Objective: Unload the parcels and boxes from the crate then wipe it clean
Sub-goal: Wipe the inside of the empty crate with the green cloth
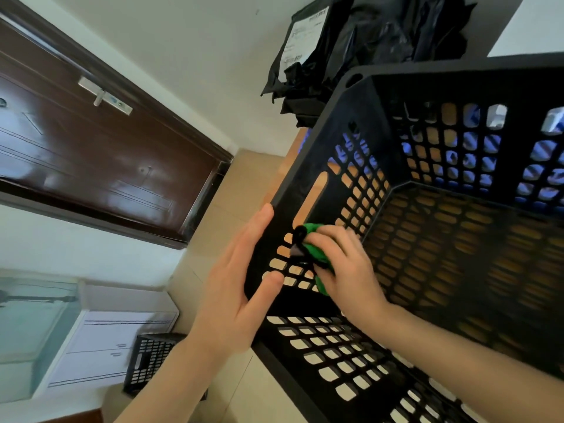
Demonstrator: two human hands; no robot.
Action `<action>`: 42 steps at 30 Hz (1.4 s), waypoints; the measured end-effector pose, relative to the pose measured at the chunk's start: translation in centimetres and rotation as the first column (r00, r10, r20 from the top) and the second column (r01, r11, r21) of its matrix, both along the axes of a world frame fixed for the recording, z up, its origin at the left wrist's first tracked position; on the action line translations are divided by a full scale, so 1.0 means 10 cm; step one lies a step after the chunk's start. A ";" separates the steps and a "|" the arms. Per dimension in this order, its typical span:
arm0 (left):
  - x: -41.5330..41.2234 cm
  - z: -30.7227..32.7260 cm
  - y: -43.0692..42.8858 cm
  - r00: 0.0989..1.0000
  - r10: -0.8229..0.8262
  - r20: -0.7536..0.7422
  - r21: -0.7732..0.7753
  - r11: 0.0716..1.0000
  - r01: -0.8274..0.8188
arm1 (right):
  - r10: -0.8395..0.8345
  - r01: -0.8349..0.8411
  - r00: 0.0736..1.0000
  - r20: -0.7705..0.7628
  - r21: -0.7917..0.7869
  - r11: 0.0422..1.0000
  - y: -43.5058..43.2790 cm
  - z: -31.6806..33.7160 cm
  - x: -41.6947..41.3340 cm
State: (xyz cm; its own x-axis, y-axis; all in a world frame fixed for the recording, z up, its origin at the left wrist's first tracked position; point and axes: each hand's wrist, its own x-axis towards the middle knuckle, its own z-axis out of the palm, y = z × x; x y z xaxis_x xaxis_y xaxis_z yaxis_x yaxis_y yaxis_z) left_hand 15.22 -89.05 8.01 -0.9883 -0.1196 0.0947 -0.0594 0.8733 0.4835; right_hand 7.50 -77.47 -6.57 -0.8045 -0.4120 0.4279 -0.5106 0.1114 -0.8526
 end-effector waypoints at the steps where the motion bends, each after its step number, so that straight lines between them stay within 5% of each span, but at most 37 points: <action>1: 0.00 0.00 -0.01 1.000 -0.003 -0.006 0.001 1.000 0.003 | -0.024 0.026 0.998 0.053 -0.026 0.999 0.02 0.05 -0.10; 4: 0.02 -0.03 -0.03 0.999 0.006 -0.042 0.010 1.000 -0.005 | -0.257 0.295 0.929 0.266 -0.113 0.949 0.03 0.35 -0.63; 14: 0.06 -0.09 -0.07 0.988 0.067 -0.139 0.015 0.998 -0.066 | -0.588 0.657 0.746 0.313 -0.207 0.725 0.00 0.88 -1.23; 22: 0.06 -0.10 -0.03 0.970 0.058 -0.237 0.094 0.995 -0.036 | -0.403 0.422 0.904 0.146 -0.148 0.894 -0.12 0.79 -0.72; 26: 0.08 -0.11 -0.07 0.970 0.030 -0.240 0.115 0.993 -0.002 | -0.119 0.110 0.991 -0.056 -0.139 0.984 -0.14 0.61 -0.10; 30: 0.09 -0.12 -0.09 0.973 0.034 -0.230 0.109 0.994 -0.009 | 0.105 -0.127 0.949 -0.297 -0.057 0.990 -0.09 0.49 0.14; 34: 0.09 -0.11 -0.08 0.970 0.039 -0.240 0.120 0.993 -0.010 | -0.158 0.140 0.976 -0.151 -0.123 0.983 -0.09 0.63 -0.36; 38: 0.08 -0.11 -0.06 0.965 0.034 -0.260 0.114 0.993 -0.004 | -0.436 0.439 0.899 0.050 -0.103 0.893 -0.04 0.76 -1.05; 42: 0.07 -0.11 -0.06 0.965 0.025 -0.263 0.115 0.993 0.006 | -0.469 0.472 0.882 0.047 -0.100 0.876 -0.08 0.77 -1.07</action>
